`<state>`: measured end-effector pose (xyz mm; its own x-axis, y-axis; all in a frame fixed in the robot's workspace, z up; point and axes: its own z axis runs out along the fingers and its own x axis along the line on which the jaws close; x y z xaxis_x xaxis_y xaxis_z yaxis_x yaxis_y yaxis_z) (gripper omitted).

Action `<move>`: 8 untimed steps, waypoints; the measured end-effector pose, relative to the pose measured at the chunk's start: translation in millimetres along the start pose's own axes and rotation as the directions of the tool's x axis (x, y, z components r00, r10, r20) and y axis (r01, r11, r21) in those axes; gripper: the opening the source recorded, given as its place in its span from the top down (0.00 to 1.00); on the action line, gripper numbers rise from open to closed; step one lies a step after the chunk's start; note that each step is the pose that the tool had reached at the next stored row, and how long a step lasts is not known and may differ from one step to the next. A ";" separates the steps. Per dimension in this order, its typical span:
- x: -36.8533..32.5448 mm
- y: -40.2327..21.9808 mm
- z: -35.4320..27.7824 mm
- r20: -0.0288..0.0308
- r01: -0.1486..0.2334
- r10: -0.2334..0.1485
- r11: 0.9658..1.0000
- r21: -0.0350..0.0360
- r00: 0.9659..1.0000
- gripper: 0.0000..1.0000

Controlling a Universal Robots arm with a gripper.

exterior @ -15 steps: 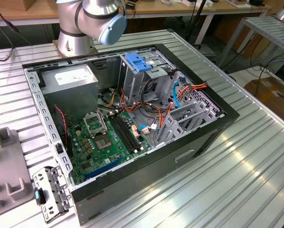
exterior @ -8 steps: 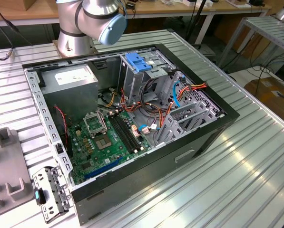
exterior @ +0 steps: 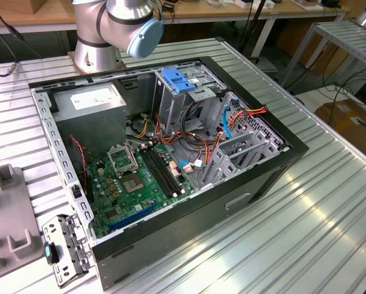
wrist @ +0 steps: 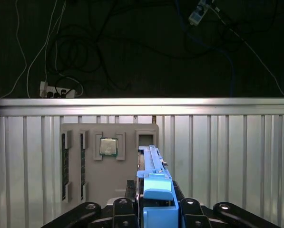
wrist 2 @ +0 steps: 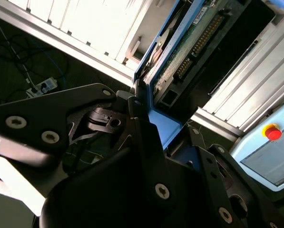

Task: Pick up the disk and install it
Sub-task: 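Pick up the disk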

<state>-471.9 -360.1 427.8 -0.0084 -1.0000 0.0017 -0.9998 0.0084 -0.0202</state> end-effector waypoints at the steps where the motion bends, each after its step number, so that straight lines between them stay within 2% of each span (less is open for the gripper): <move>1: 0.0 0.0 -0.9 0.000 0.000 0.000 1.000 0.000 1.000 0.63; 8: 0.0 -0.2 -5.8 0.000 0.000 0.000 1.000 0.000 1.000 0.63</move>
<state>-471.8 -360.2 433.6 -0.0084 -1.0000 0.0017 -0.9998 0.0083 -0.0201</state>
